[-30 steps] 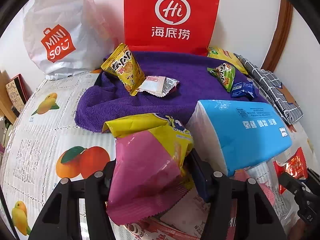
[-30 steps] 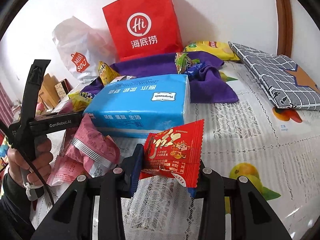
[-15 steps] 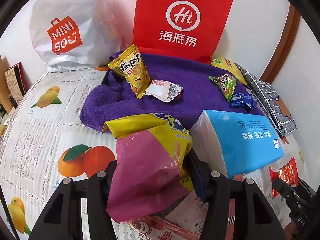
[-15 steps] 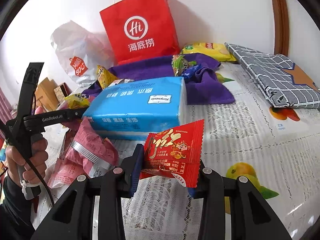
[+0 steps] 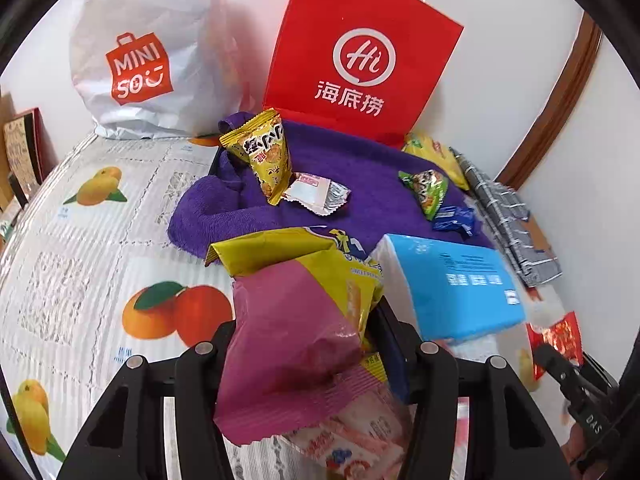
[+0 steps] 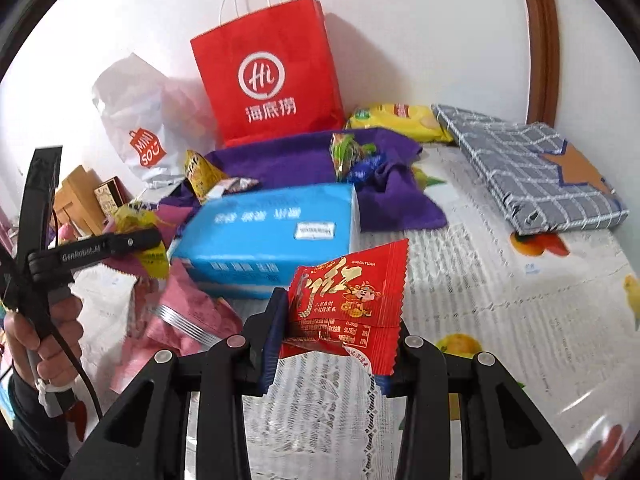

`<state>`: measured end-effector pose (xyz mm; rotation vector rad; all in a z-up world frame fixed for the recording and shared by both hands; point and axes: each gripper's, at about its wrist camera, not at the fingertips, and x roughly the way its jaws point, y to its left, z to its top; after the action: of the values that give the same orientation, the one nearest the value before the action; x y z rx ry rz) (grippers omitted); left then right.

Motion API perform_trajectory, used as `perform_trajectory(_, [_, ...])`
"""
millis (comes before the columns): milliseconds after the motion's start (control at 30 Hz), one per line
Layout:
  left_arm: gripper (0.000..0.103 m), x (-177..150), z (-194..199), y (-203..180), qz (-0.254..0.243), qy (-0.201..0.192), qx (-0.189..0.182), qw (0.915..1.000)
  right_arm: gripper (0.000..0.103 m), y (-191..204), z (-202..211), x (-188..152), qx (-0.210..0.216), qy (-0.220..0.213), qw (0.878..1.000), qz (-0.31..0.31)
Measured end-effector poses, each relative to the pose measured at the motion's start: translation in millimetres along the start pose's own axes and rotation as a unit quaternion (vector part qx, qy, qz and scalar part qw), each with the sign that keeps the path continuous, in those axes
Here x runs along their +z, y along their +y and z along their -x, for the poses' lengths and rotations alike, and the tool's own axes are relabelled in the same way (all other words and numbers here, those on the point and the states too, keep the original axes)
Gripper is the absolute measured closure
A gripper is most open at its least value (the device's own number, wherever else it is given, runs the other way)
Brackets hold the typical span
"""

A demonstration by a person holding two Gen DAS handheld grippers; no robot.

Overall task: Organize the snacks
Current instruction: 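Lift both held snacks and carry them over the purple towel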

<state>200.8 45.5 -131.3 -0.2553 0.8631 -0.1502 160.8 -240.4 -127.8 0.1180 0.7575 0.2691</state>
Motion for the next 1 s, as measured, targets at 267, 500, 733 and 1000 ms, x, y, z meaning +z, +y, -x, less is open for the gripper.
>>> perform_trajectory(267, [0.050, -11.9, 33.2, -5.3, -0.002, 0.014, -0.032, 0.9994, 0.065, 24.5, 14.3, 21.4, 0.001, -0.008, 1.000, 0.025])
perform_trajectory(500, [0.050, 0.3, 53.2, -39.7, -0.023, 0.017, -0.071, 0.9971, 0.065, 31.0, 11.9, 54.2, 0.004, -0.007, 1.000, 0.026])
perform_trajectory(733, [0.050, 43.3, 59.4, -62.4, -0.042, -0.003, -0.067, 0.9969, 0.065, 33.5, 4.2, 101.9, 0.014, -0.025, 0.999, 0.032])
perform_trajectory(1000, [0.050, 103.3, 42.6, -53.8, -0.045, -0.022, -0.031, 0.9983, 0.065, 33.5, -24.2, 155.3, 0.014, -0.033, 0.998, 0.045])
